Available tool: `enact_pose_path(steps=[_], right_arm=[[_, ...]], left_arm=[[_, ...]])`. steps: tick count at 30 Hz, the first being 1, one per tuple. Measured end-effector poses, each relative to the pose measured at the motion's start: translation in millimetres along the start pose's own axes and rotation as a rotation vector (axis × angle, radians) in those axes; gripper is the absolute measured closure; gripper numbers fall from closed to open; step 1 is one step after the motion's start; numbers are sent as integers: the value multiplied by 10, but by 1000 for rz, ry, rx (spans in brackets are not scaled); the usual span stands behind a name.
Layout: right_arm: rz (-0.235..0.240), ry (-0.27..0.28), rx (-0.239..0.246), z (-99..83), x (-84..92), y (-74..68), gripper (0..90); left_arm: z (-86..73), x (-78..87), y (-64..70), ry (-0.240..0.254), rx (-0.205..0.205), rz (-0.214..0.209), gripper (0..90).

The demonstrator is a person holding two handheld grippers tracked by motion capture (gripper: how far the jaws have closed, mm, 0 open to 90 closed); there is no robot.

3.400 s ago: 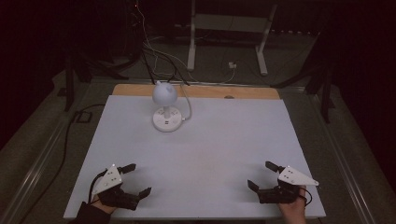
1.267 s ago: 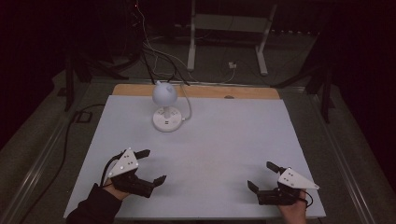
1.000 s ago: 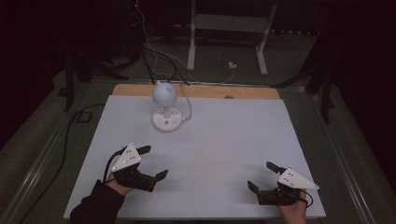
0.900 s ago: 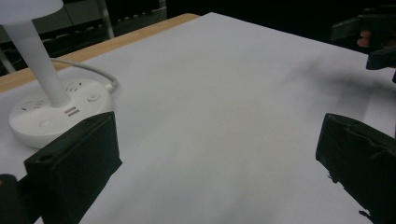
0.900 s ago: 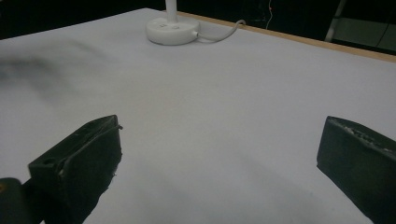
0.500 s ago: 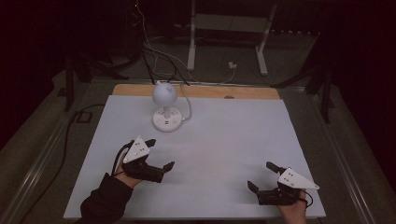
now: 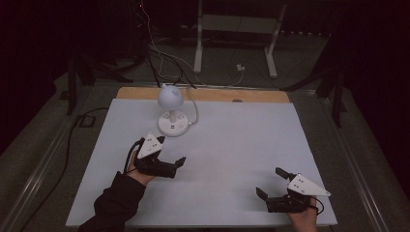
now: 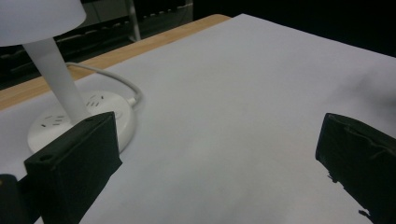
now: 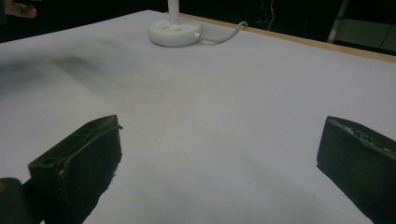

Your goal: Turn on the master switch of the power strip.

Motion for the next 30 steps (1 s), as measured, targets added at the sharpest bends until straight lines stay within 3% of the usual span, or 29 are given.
enact_pose_path(steps=[14, 21, 25, 30], right_arm=[[7, 3, 1, 2, 3, -4, 0], [9, 5, -1, 4, 7, -4, 0], [12, 5, -3, 3, 7, -1, 0], [15, 6, -6, 3, 7, 0, 0]], left_arm=[[34, -286, -123, -11, 15, 46, 2], [76, -380, -192, -4, 80, 51, 2], [86, -447, -238, 3, 85, 95, 2], [85, -532, -283, -12, 75, 105, 2]])
Point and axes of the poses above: each handheld gripper's, and its own axes: x roughly backward along the jaws, z roughly out of its top, y roughly to its right, the point moved 3 cm from there along -x, roughly forward along the jaws, and after that the axes turned 9 degrees about -z, right-handed, at the moved point
